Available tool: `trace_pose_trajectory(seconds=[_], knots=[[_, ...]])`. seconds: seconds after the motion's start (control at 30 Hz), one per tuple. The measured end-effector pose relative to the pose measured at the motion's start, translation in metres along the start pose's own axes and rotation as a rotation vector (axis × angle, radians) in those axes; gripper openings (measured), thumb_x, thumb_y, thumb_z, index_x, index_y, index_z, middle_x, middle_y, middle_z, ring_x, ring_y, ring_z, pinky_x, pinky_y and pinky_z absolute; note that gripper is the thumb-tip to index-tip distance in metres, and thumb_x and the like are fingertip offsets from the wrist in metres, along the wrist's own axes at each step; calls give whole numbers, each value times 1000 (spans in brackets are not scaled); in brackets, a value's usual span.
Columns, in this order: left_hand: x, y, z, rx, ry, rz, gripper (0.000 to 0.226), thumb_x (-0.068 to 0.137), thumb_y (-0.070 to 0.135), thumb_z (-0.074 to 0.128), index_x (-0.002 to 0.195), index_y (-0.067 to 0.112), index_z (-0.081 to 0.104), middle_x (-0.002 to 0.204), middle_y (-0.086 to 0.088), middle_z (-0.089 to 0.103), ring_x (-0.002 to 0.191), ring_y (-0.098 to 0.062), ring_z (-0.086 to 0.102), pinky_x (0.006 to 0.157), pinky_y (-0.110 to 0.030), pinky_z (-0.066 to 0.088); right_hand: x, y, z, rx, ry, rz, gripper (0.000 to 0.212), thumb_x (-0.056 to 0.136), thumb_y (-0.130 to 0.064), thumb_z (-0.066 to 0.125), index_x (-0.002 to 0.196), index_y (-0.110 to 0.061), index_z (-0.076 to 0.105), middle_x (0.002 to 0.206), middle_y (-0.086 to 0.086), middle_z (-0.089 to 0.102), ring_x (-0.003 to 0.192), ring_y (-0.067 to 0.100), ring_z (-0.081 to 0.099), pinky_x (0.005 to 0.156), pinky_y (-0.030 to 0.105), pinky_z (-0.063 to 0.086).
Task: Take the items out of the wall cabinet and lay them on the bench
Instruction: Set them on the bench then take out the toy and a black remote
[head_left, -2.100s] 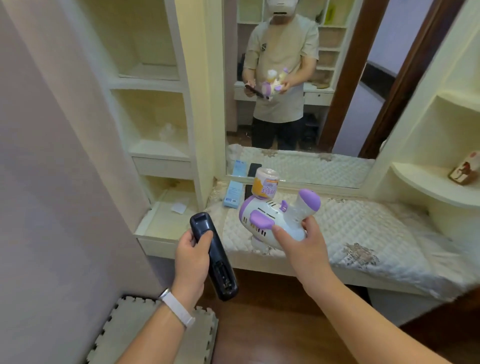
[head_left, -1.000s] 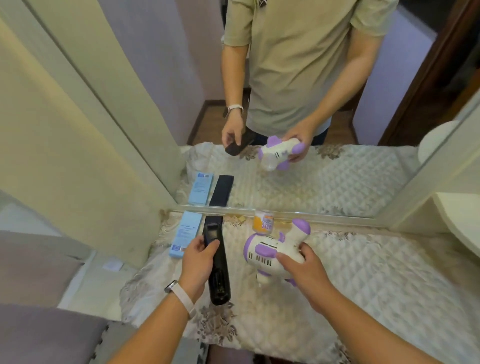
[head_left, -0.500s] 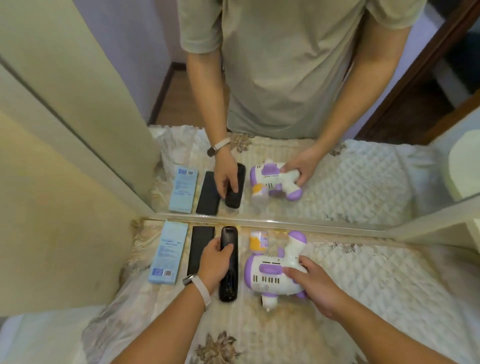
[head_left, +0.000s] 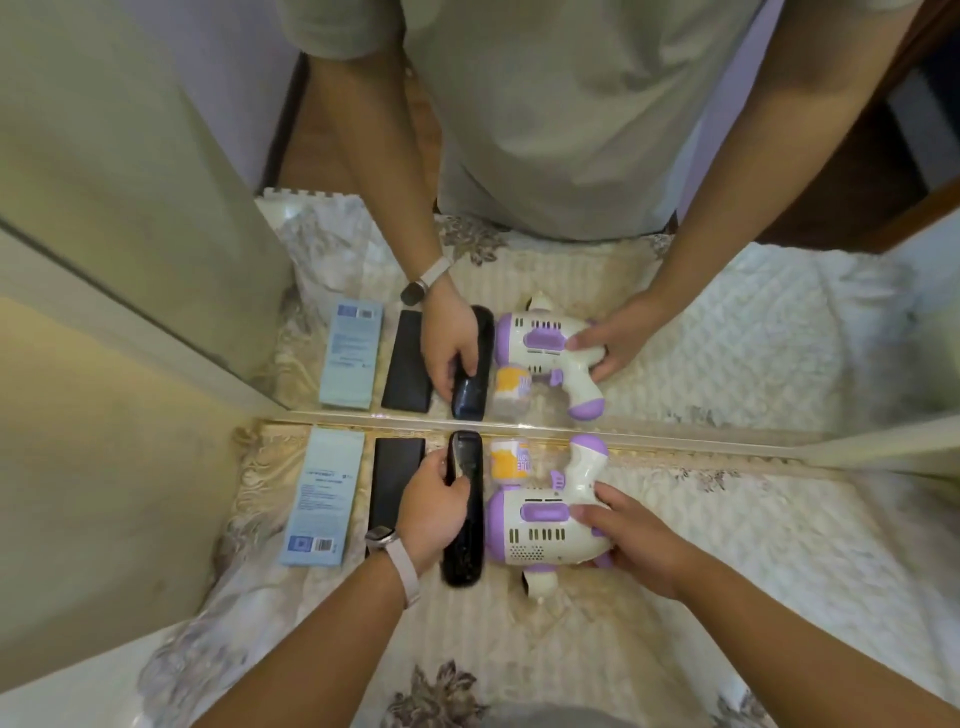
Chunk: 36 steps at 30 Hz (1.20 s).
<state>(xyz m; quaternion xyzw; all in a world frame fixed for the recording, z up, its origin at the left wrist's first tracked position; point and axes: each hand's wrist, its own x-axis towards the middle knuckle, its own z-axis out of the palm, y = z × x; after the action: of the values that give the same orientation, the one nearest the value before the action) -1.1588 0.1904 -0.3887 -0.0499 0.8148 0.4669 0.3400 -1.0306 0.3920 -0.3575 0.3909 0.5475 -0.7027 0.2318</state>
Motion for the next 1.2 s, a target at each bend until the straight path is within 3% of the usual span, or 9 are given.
trace_pose_trajectory(seconds=[0.23, 0.37, 0.47, 0.63, 0.7, 0.87, 1.0, 1.13, 1.2], knots=[[-28, 7, 2, 93, 93, 32, 22, 91, 19, 59, 113, 16, 59, 102, 8, 62, 88, -10, 59, 78, -28, 46, -9, 8, -8, -222, -22, -62, 40, 73, -36, 69, 111, -24, 63, 100, 7, 71, 74, 14, 64, 61, 30, 48], [-56, 7, 3, 73, 154, -33, 46, 92, 17, 59, 136, 12, 48, 129, -4, 56, 117, -18, 54, 97, -34, 45, -11, 20, -17, -221, -16, -118, 37, 77, -36, 68, 112, -26, 62, 106, 5, 72, 85, 22, 69, 69, 37, 54], [-83, 6, 4, 85, 225, -4, 46, 91, 19, 60, 135, 15, 49, 132, -4, 56, 115, -15, 54, 96, -31, 44, -12, 28, -25, -224, -15, -166, 45, 77, -36, 68, 121, -28, 58, 112, -1, 70, 99, 21, 69, 86, 45, 57], [-133, 7, 16, 127, 289, 74, 45, 92, 24, 59, 135, 16, 50, 133, -2, 56, 112, -12, 54, 93, -27, 43, -28, 30, -32, -270, 75, -265, 34, 87, -13, 66, 119, -17, 57, 109, -1, 64, 79, 8, 66, 54, 11, 47], [-153, 8, 21, 133, 305, 90, 44, 93, 26, 59, 135, 17, 50, 133, -1, 56, 110, -10, 53, 91, -24, 41, -38, 29, -35, -323, 104, -336, 29, 86, -10, 67, 114, -16, 59, 103, 1, 65, 69, 4, 63, 49, 7, 42], [-206, 5, 32, 245, 391, 165, 43, 94, 31, 58, 135, 23, 50, 134, 7, 53, 121, -8, 49, 95, -20, 37, -65, 30, -34, -598, 99, -537, 30, 90, -21, 62, 119, -19, 60, 118, -2, 56, 103, 16, 58, 82, 29, 47], [-248, -8, 33, 423, 475, 255, 43, 95, 33, 55, 136, 22, 51, 138, 6, 49, 127, -10, 44, 105, -22, 33, -85, 32, -12, -722, -17, -727, 21, 91, -20, 62, 110, -27, 63, 118, -4, 54, 112, 15, 53, 91, 26, 39], [-291, -34, 29, 610, 545, 199, 46, 97, 40, 47, 141, 28, 44, 149, 4, 38, 137, -16, 32, 112, -33, 25, -103, 44, 20, -973, -109, -865, 30, 93, -30, 57, 121, -19, 63, 124, -2, 58, 120, 16, 48, 89, 26, 36], [-316, -48, 27, 688, 608, 184, 47, 97, 43, 46, 142, 28, 43, 150, 3, 38, 138, -19, 32, 112, -36, 24, -116, 52, 36, -1067, -182, -954, 35, 94, -34, 55, 125, -20, 60, 126, -3, 57, 121, 16, 49, 98, 31, 39]])
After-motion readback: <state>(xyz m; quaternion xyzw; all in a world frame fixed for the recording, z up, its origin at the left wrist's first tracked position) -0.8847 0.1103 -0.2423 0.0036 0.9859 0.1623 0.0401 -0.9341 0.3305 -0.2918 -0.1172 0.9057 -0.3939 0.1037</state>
